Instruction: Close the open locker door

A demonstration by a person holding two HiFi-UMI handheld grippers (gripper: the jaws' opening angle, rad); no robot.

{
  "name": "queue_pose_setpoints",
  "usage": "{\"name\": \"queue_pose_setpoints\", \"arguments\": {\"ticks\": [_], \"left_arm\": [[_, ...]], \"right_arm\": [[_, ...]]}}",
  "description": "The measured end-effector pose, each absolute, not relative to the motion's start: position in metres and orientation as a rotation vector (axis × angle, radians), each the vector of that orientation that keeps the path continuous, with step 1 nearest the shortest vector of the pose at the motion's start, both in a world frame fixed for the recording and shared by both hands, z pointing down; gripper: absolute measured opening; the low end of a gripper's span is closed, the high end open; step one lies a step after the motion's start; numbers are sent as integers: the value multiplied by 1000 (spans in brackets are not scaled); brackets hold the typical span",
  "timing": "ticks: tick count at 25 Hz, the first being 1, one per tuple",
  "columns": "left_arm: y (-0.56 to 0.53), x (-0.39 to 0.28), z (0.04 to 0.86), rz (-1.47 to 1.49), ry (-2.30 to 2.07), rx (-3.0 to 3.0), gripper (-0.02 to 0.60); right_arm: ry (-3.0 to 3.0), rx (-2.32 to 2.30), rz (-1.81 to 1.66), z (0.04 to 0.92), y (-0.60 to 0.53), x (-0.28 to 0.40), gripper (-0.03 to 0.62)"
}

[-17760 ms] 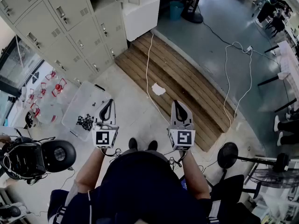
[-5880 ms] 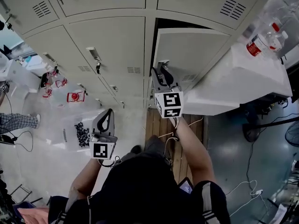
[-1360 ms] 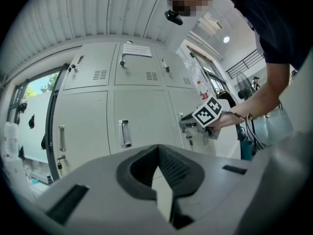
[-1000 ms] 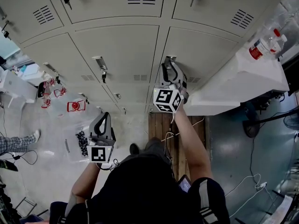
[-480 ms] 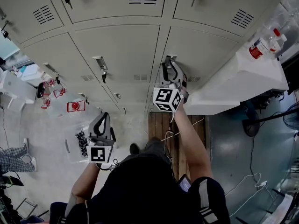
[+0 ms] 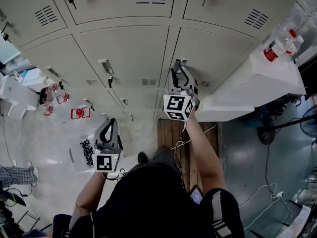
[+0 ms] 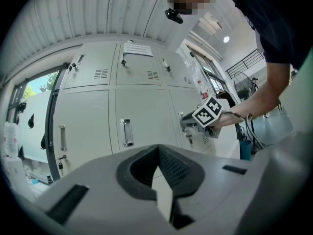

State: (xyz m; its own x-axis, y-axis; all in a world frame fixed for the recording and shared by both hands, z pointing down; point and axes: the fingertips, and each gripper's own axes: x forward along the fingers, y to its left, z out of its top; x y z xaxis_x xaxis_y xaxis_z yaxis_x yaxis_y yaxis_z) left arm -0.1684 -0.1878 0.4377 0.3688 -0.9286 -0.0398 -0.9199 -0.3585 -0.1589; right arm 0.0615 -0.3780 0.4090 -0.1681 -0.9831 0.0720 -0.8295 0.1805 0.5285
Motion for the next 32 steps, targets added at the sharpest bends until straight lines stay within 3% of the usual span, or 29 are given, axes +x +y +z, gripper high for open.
{"name": "queue_pose_setpoints", "arguments": {"ticks": [26,32], "left_arm": [[-197,-166,431,-66,1648,-2486,3],[-197,-165,430,-53,1654,-2514,3]], "right_arm": [[-2458,1619,-126,411,-290,28,87],[-2535,1593,-54,405,-265,20,43]]}}
